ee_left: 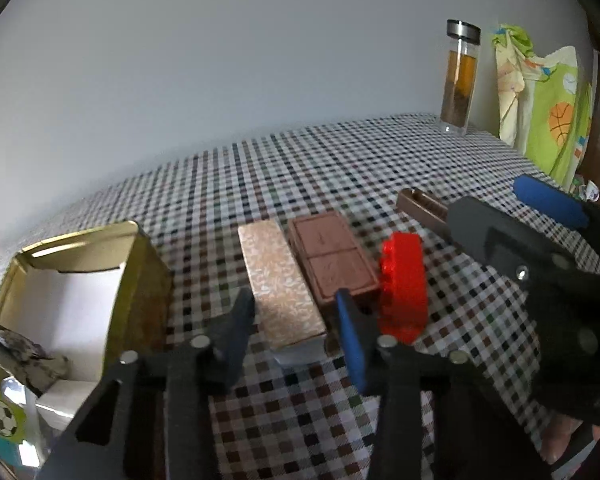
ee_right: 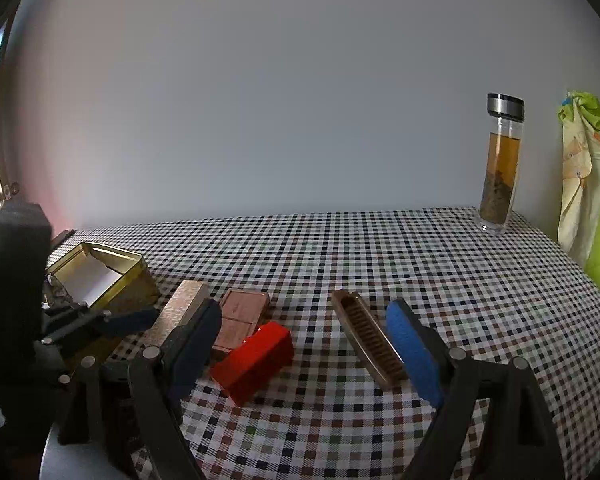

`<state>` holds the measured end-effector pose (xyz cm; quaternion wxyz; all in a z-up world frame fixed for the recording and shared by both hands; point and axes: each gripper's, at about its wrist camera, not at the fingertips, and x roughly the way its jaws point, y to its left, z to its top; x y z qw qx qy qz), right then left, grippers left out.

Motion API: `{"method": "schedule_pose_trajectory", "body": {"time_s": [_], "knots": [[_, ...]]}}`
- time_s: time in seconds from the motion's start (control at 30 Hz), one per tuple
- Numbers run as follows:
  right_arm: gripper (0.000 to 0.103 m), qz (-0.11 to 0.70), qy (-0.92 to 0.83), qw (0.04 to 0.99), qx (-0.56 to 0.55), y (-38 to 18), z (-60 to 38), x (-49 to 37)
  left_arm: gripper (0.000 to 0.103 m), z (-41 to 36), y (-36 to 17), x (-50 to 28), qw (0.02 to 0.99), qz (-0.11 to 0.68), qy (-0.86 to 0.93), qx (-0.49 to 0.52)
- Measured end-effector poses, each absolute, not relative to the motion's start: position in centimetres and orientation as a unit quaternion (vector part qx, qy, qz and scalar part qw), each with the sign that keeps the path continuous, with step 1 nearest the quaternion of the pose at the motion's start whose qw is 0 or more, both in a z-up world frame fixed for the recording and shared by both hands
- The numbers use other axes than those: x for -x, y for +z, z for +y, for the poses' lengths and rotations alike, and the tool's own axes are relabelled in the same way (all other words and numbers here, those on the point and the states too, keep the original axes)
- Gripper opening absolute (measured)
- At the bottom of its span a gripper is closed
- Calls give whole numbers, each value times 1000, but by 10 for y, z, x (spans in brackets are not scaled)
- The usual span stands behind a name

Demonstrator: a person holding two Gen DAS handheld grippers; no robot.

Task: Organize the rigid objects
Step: 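Grasp the beige patterned box with the left tool while the right tool approaches the red brick, then close the right tool on the red lego brick while the left tool holds the beige box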

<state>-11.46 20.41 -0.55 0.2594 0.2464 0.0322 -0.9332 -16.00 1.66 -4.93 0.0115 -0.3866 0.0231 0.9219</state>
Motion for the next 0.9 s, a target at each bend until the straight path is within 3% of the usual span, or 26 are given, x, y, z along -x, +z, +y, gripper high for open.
{"method": "schedule_pose_trajectory", "body": {"time_s": [0.1, 0.2, 0.9], "knots": [[86, 33, -933, 259, -248, -6, 203, 115, 29, 12, -50, 160, 14, 8, 921, 389], [86, 35, -932, 260, -250, -7, 202, 115, 24, 8, -48, 156, 11, -2, 926, 378], [86, 60, -902, 289, -316, -22, 180, 122, 24, -5, -28, 104, -41, -13, 957, 287]]}}
